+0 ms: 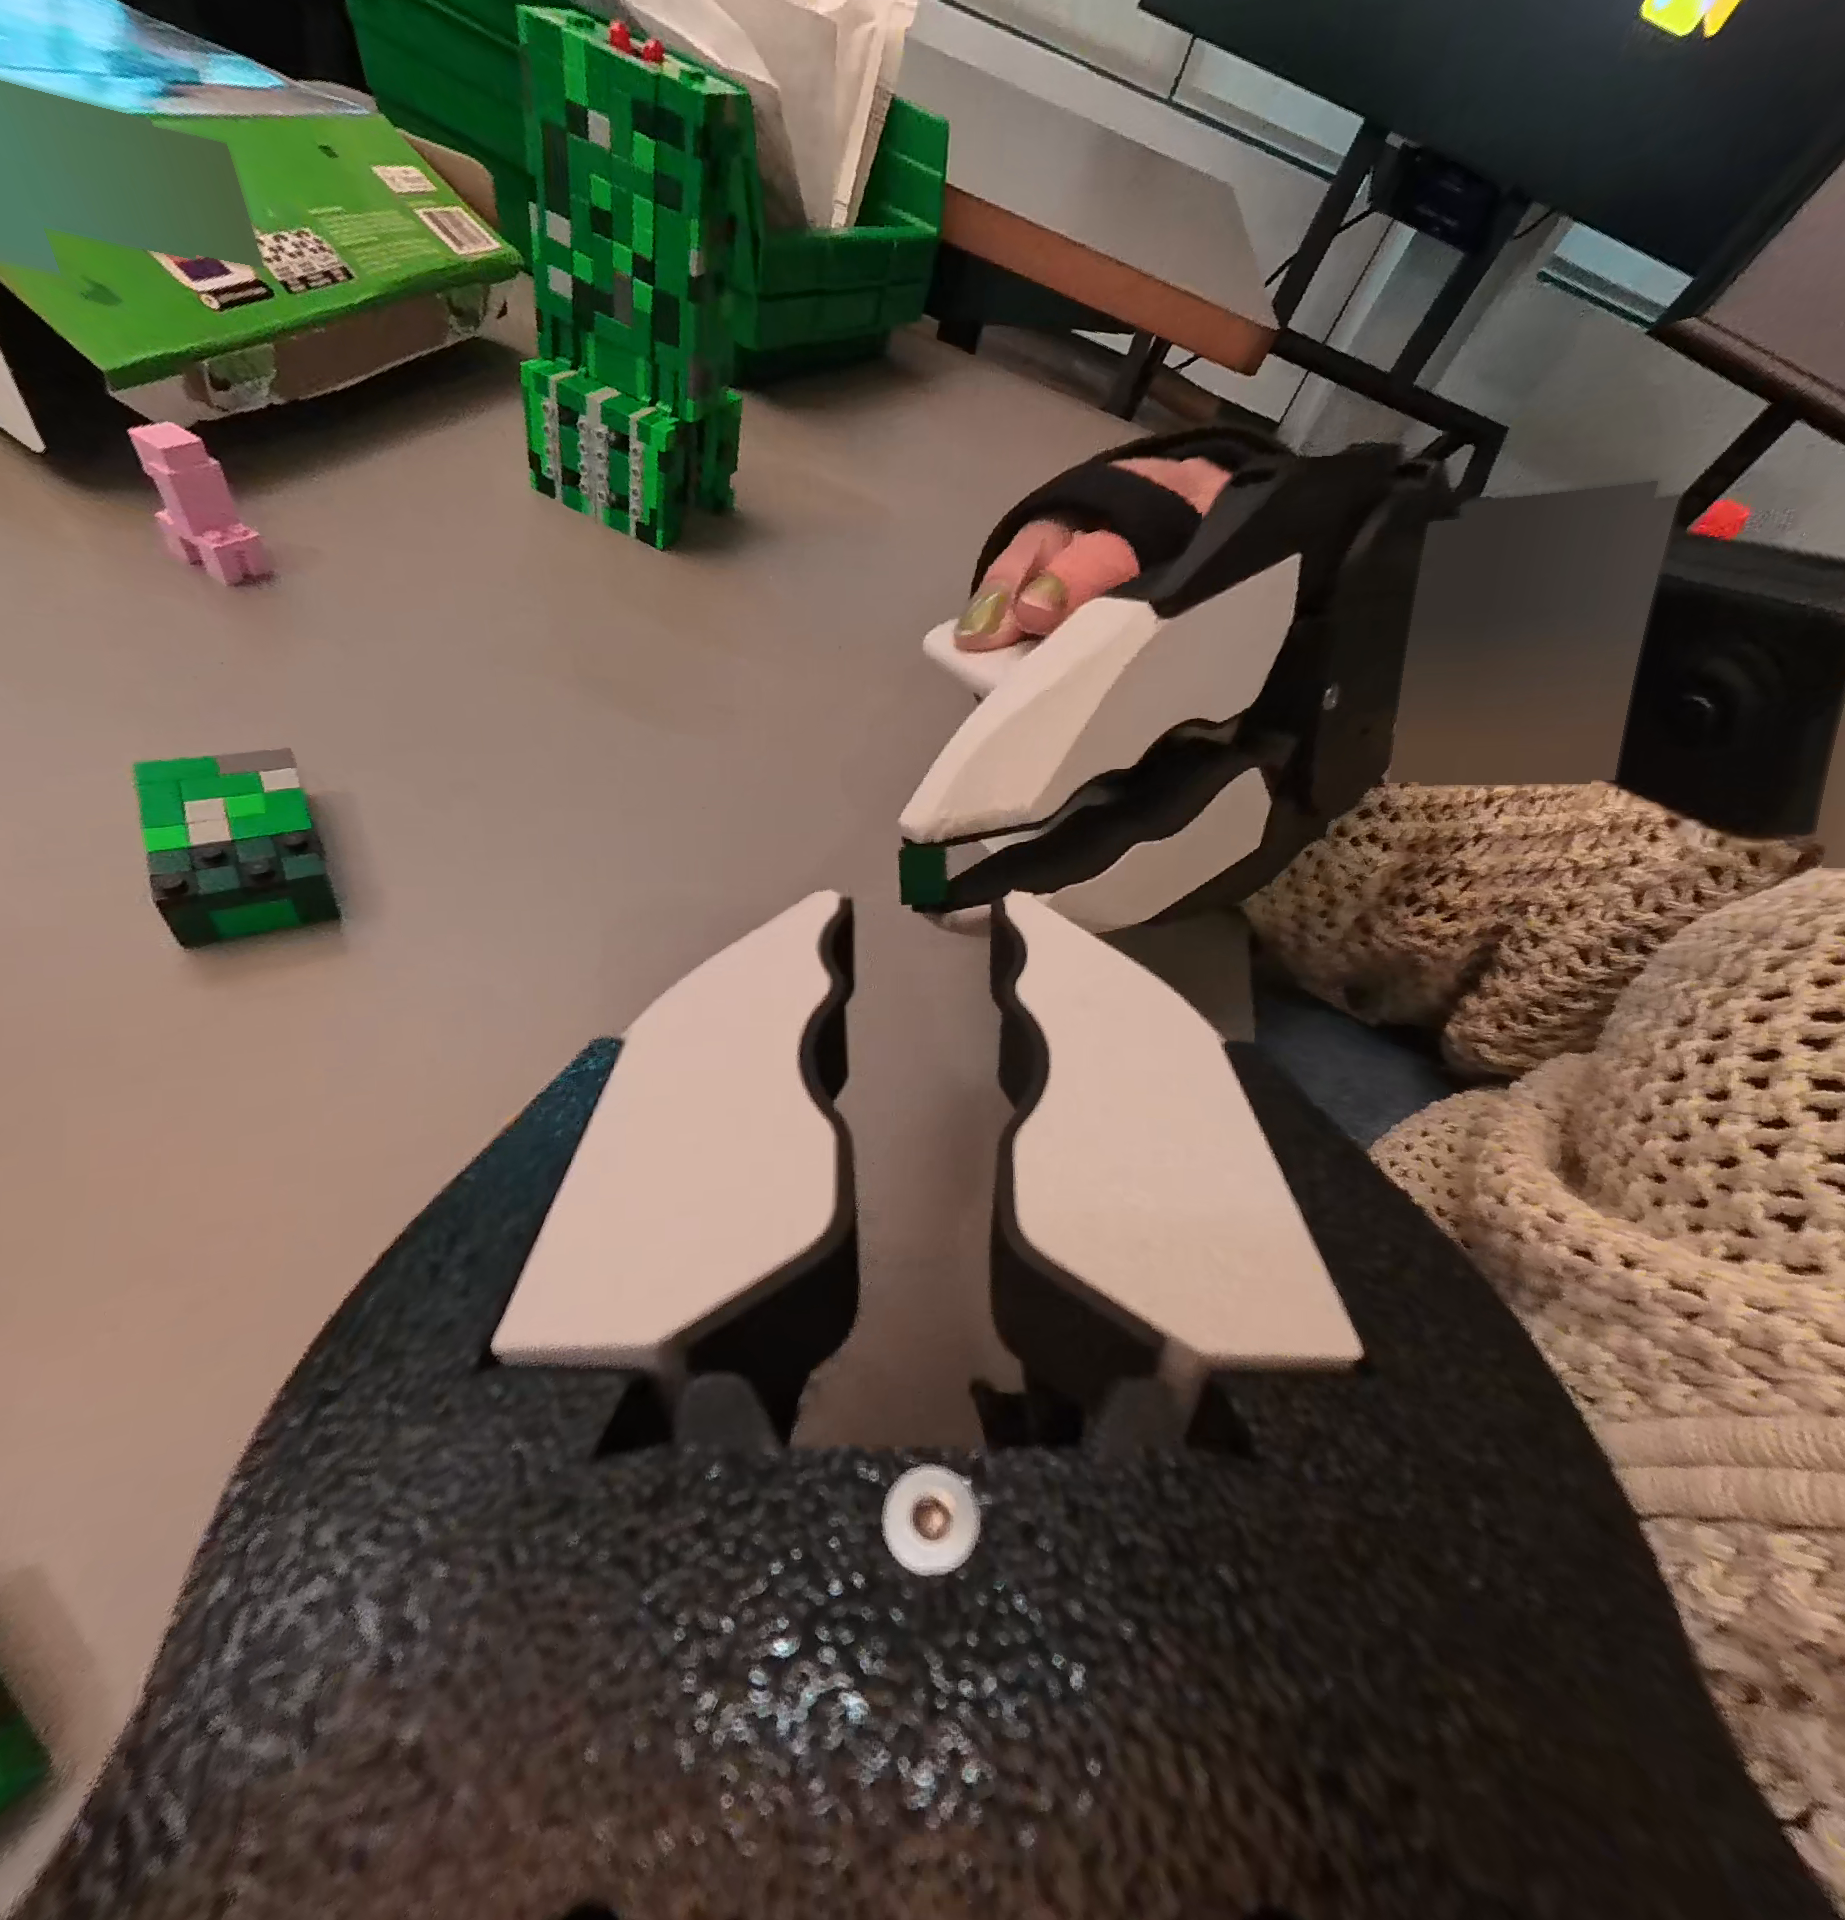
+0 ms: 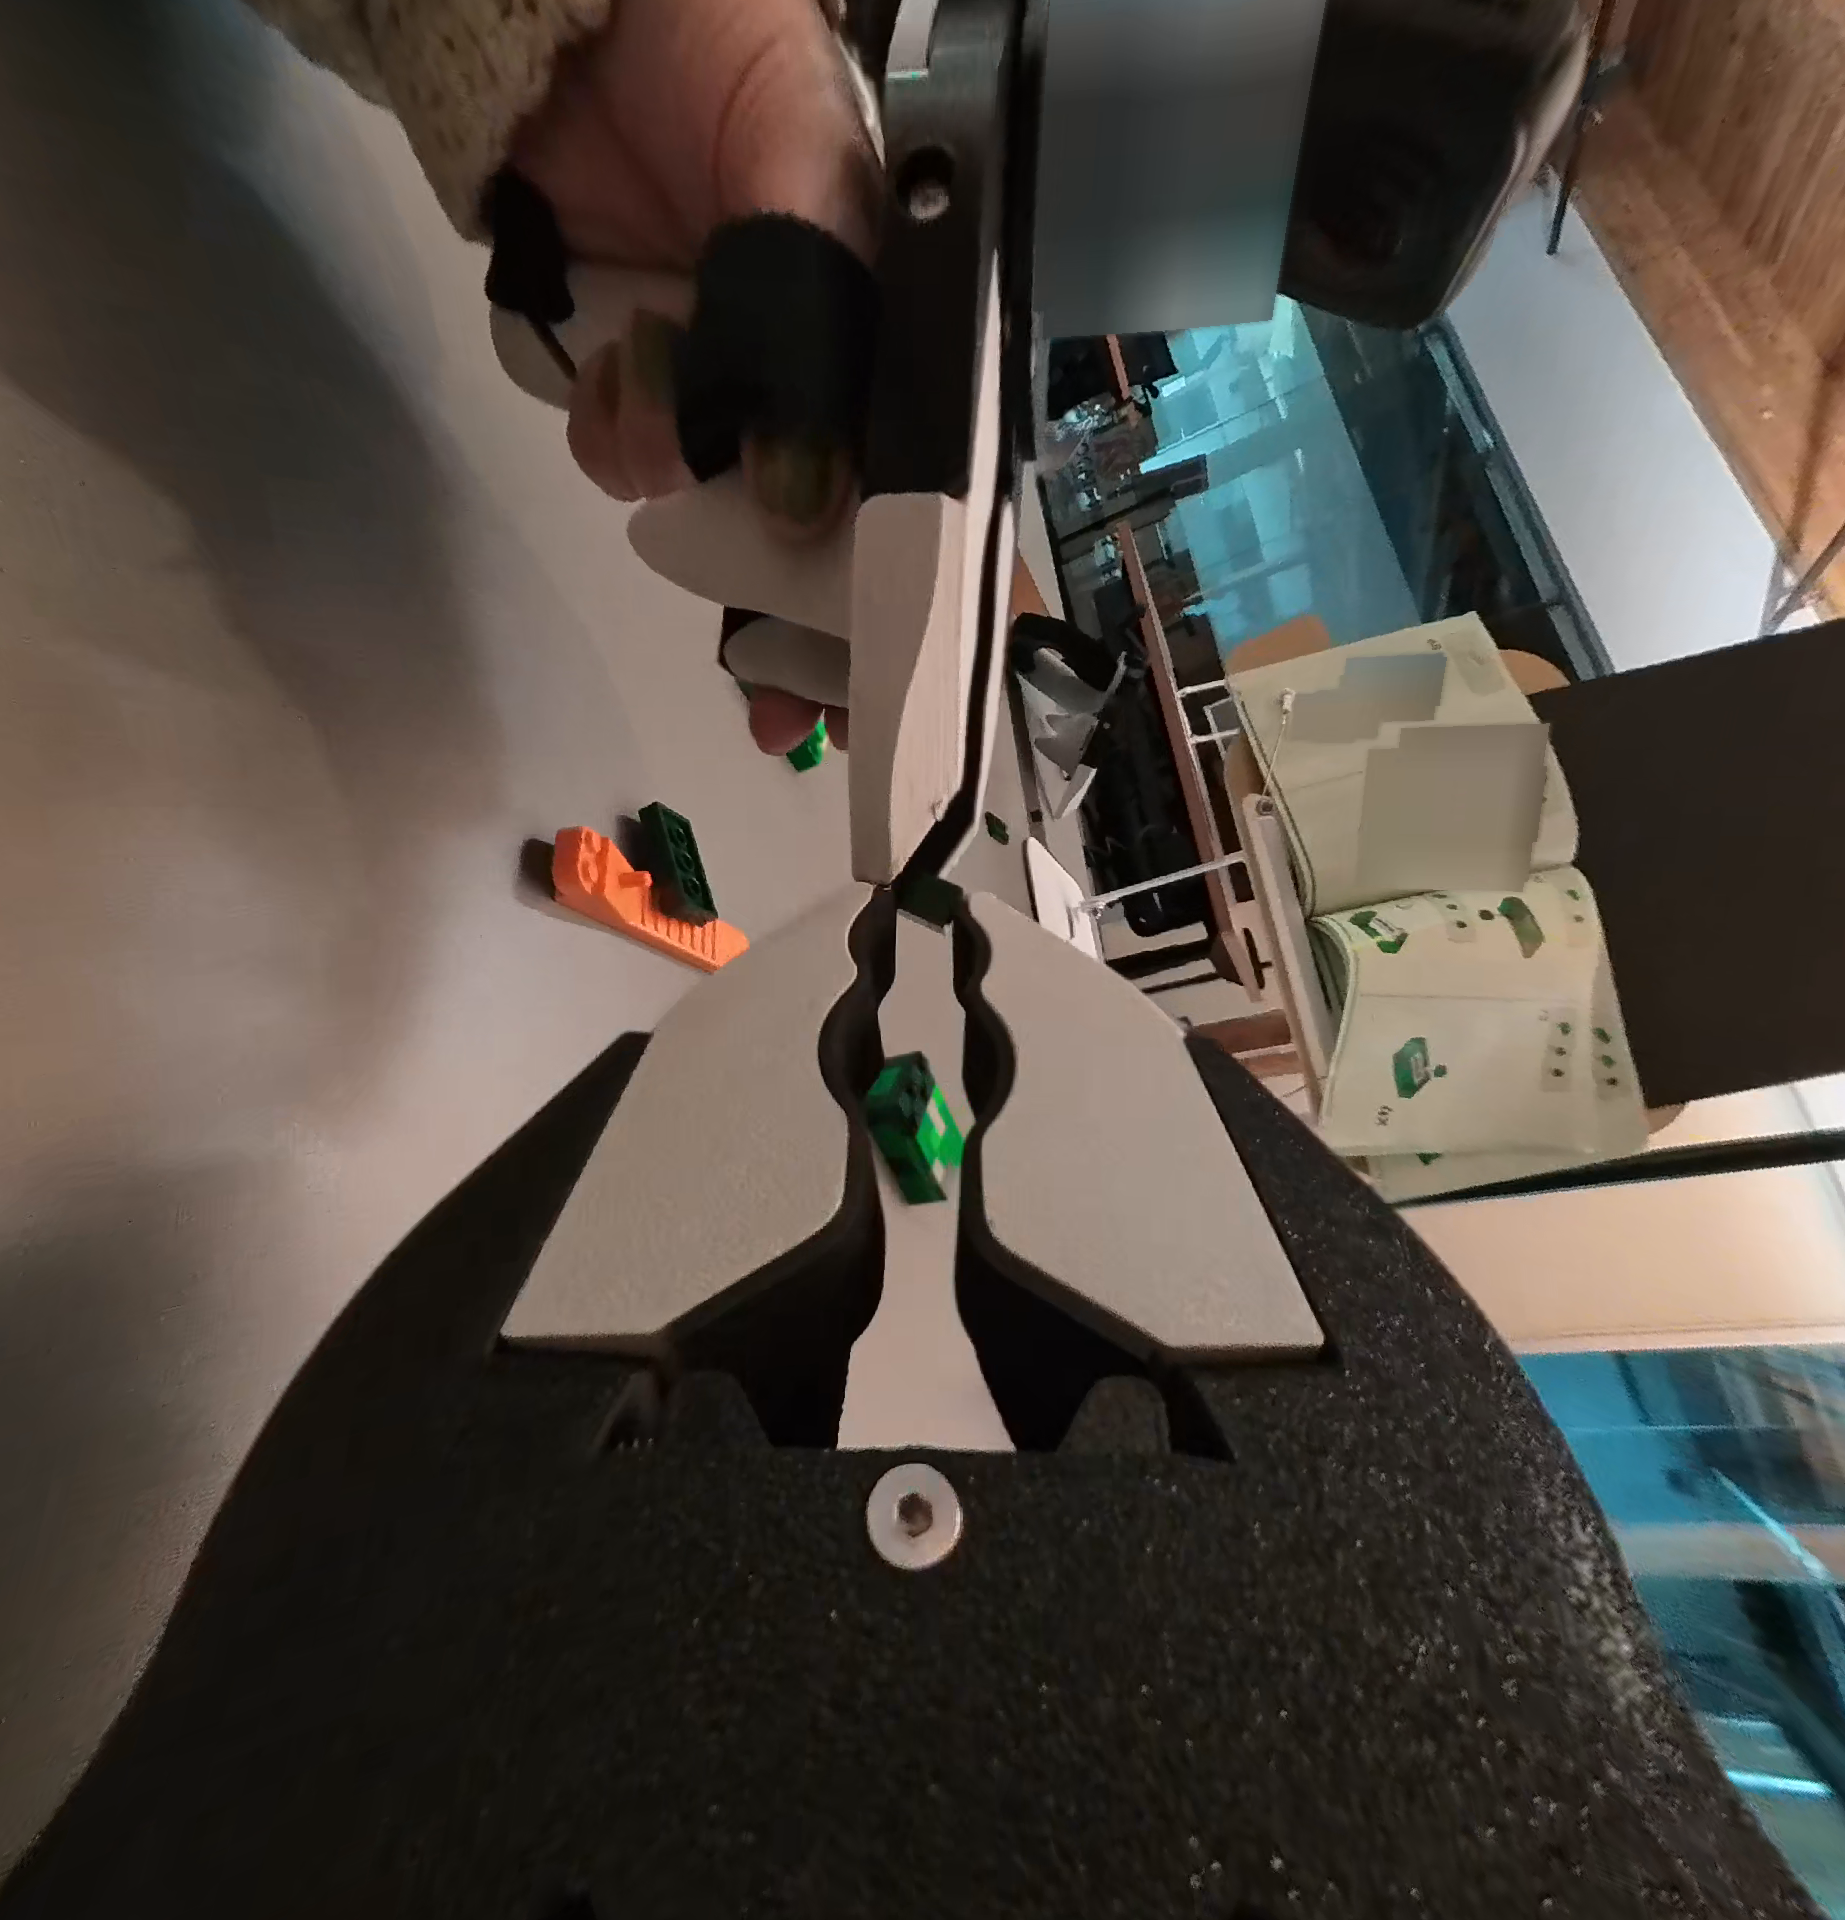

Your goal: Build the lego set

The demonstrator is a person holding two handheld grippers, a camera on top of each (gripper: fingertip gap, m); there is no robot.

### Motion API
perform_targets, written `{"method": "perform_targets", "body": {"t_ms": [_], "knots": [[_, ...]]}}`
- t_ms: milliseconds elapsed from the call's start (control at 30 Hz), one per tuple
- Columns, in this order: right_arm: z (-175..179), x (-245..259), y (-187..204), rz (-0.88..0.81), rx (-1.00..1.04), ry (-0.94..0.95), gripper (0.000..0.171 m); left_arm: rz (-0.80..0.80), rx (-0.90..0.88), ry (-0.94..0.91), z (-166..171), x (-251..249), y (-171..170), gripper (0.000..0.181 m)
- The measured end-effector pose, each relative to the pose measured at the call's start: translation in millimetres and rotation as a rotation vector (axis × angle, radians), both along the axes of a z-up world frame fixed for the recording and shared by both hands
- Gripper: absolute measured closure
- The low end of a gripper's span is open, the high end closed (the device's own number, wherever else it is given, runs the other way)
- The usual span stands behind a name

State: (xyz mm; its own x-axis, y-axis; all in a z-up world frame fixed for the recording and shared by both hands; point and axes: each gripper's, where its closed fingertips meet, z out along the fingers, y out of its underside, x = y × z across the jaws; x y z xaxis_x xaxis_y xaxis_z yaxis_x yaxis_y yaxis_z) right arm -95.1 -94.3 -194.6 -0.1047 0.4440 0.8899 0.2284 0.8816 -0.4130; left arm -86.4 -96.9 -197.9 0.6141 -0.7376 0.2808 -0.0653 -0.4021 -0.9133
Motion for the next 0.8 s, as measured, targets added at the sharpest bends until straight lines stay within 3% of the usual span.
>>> {"method": "perform_targets", "body": {"t_ms": [300,467,533,633,700,800], "knots": [[-2.5,0.8,-2.4,-0.014,0.128,-0.046,0.162,0.001,0.016,0.011,0.2,1.0,-0.4,0.164],[-6.5,1.0,-3.7,-0.01,0.081,-0.057,0.161,-0.019,0.058,0.076,-2.1,3.2,-3.5,0.173],[-7.8,2.2,-6.0,0.018,-0.111,-0.05,0.16,-0.016,0.112,0.13,-2.1,1.6,-3.1,0.173],[1.3,8.9,-11.6,0.151,-0.651,-0.016,0.16,-0.022,0.267,0.258,-0.6,-3.3,-2.4,0.173],[4.5,13.2,-10.8,0.214,-0.908,-0.037,0.16,-0.048,0.347,0.302,1.5,-1.8,-5.3,0.173],[4.2,13.7,-12.9,0.258,-1.0,-0.056,0.157,-0.091,0.397,0.305,3.6,4.4,-11.1,0.173]]}}
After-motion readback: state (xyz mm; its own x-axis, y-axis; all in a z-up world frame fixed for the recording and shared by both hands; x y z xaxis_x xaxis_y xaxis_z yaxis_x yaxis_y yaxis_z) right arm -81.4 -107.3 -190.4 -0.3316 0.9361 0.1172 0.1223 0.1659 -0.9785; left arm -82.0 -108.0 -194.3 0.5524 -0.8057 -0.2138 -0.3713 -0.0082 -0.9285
